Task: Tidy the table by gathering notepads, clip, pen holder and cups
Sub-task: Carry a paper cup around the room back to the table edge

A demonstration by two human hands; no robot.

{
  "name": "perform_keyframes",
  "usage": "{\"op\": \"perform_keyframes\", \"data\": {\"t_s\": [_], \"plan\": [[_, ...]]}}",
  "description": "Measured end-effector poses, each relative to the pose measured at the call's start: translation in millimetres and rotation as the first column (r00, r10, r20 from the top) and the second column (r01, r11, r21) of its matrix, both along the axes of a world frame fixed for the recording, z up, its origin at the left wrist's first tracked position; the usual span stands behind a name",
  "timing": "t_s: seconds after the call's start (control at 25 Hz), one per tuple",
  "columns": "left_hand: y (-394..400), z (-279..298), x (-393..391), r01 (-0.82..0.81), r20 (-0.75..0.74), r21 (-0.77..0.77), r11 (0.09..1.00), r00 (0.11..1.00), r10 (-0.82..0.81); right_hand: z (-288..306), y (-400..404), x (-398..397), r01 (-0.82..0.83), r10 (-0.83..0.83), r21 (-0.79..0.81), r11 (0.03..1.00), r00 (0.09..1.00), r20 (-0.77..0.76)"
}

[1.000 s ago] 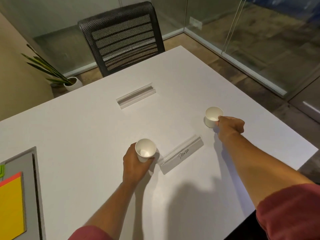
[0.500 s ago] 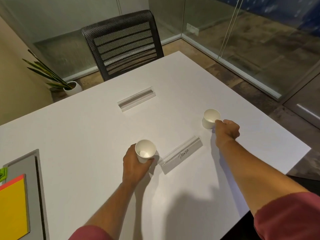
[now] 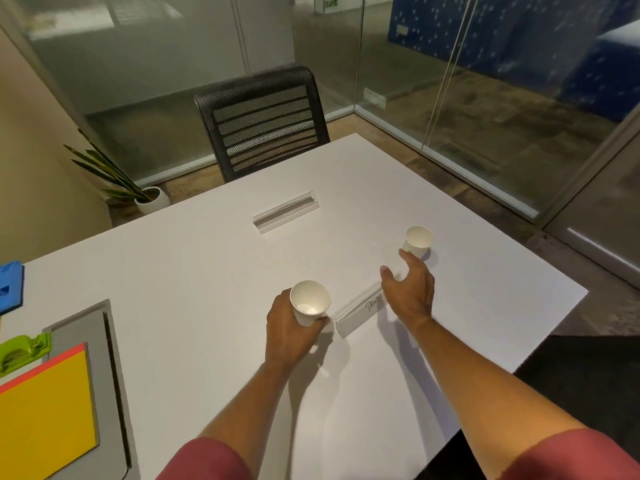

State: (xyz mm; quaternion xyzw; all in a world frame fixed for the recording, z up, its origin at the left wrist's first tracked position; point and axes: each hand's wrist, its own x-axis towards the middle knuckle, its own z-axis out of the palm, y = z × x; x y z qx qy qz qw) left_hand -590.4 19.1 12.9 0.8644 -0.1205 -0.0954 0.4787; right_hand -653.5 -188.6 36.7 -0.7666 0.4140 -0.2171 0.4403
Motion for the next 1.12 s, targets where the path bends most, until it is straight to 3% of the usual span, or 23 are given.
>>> {"op": "perform_keyframes", "data": {"t_s": [0.24, 0.6, 1.12], "plan": [[18, 27, -28, 0.049, 0.007, -0.114, 0.992, 0.999, -0.049, 20, 85, -33, -0.158, 0.161, -0.061, 0.985, 0.986, 0.033], [20, 58, -63, 0.143, 0.067, -0.203, 0.969, 0.989, -0.132, 48, 147, -80, -0.227, 0.226, -0.020, 0.974, 0.955, 0.192], [-9, 144, -186, 0.387, 0.475, -0.193, 0.902, 0.841, -0.259, 114, 128, -198, -0.041, 0.096, -0.143, 0.989, 0.910, 0.402]]}}
